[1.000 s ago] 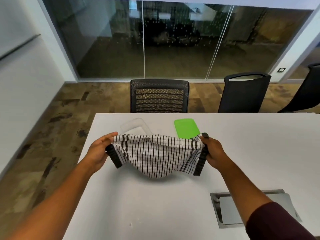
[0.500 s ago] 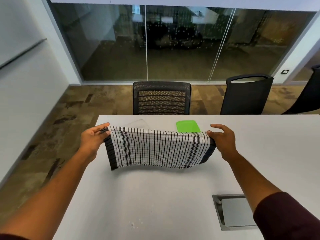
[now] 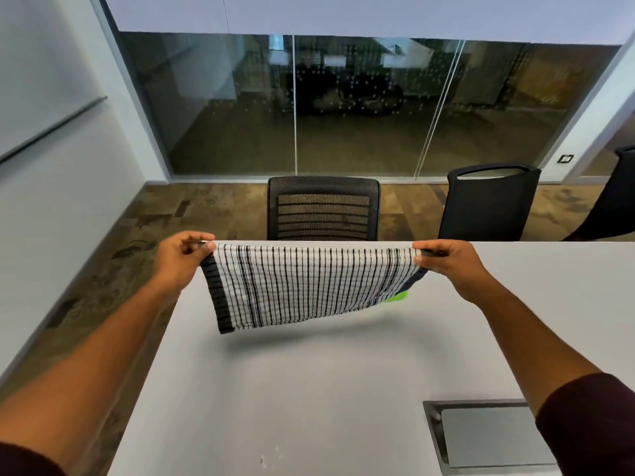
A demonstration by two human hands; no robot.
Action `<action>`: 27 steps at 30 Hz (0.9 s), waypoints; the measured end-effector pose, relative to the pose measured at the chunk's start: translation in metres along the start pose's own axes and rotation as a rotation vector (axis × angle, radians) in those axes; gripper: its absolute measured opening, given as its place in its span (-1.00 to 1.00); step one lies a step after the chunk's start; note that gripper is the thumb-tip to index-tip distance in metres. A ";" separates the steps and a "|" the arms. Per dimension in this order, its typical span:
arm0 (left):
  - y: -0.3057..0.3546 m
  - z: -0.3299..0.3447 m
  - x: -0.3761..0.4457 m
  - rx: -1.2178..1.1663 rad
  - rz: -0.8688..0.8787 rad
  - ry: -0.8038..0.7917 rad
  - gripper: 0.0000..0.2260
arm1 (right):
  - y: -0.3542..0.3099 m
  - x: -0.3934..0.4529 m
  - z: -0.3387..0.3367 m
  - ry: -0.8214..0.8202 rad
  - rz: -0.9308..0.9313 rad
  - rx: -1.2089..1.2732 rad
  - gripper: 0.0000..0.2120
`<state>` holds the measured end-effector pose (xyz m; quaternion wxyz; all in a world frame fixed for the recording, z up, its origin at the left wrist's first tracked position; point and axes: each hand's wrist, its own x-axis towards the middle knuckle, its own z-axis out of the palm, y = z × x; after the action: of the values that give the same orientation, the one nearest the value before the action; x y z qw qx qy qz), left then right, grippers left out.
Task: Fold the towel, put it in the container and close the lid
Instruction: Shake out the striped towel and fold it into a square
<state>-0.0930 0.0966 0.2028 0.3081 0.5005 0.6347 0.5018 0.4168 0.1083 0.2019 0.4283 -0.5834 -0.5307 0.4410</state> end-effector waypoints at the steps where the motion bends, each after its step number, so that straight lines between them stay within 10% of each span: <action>1: 0.003 -0.001 0.000 0.006 -0.006 -0.023 -0.77 | 0.000 0.001 0.000 0.009 -0.017 -0.049 -0.75; 15: 0.031 -0.004 0.002 0.410 0.217 0.062 -0.90 | -0.024 0.005 -0.016 0.263 -0.327 -0.575 -0.88; 27: 0.047 -0.003 -0.013 0.018 0.017 -0.036 -0.80 | -0.038 -0.006 -0.027 0.159 -0.223 -0.057 -0.94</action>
<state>-0.0762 0.0835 0.2466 0.3107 0.5176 0.6293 0.4894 0.4336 0.1045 0.2457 0.4986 -0.5658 -0.5690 0.3278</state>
